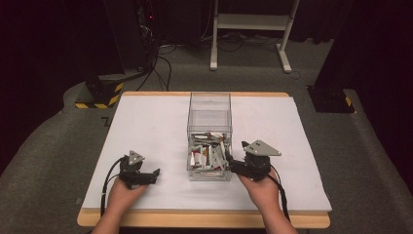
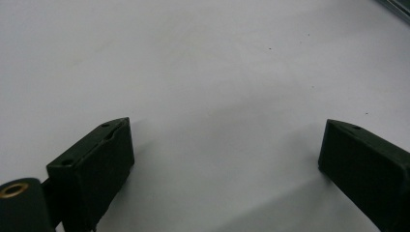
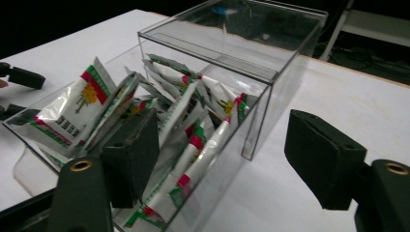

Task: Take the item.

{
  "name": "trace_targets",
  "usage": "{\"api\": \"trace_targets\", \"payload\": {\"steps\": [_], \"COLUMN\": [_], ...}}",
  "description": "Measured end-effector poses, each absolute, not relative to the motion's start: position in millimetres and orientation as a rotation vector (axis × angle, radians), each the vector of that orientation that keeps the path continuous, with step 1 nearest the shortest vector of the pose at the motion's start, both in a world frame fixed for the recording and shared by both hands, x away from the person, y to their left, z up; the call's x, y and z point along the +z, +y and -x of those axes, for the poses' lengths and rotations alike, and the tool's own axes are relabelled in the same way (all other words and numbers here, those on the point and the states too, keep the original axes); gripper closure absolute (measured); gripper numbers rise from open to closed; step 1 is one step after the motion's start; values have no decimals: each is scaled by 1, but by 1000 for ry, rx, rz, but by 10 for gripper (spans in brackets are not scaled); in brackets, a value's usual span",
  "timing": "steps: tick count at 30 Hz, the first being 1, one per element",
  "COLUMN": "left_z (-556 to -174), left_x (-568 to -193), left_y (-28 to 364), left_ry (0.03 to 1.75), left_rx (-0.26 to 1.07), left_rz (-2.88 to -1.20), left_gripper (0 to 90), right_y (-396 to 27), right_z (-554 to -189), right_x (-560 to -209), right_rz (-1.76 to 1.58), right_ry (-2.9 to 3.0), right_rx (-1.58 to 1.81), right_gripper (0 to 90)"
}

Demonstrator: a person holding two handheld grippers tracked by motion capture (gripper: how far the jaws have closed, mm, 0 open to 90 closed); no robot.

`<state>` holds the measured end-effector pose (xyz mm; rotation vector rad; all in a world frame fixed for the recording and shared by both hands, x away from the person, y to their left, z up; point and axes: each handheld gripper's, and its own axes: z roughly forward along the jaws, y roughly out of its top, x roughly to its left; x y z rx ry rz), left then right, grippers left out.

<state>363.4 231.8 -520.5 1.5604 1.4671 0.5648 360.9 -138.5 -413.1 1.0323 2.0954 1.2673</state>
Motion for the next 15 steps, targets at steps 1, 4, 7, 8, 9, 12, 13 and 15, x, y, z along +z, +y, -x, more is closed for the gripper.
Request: {"api": "trace_targets", "payload": {"steps": [1, 4, 7, 8, 9, 12, 13, 15], "left_z": [-363, -363, -363, -363, -363, -363, -363, -363], "left_x": [-520, -520, -520, -520, -520, -520, -520, -520], "left_y": [232, 232, 232, 232, 232, 232, 232, 232], "left_ry": [1467, 1467, 1467, 1467, 1467, 1467, 1467, 1467], "left_rx": [565, 565, 565, 565, 565, 565, 565, 565], "left_rz": [-1560, -1560, -1560, -1560, -1560, -1560, -1560, -1560], "left_gripper": [57, 56, 56, 57, 56, 57, 56, 56], "right_y": [-138, -133, -128, -127, -125, -120, -118, -115], "right_z": [-360, -359, -359, -359, -358, -357, -357, -355], "right_x": [-413, -412, -411, -412, -412, -412, -412, -412], "right_rz": [-1026, -1006, -1002, -993, -992, -981, -975, -968], "right_ry": [2097, 2107, 2118, 2123, 2129, 2138, 2142, 2148], "right_rx": [1269, 1278, 1280, 1284, 1285, 1288, 1290, 1294], "right_gripper": [311, 322, 331, 336, 341, 357, 364, 372]}}
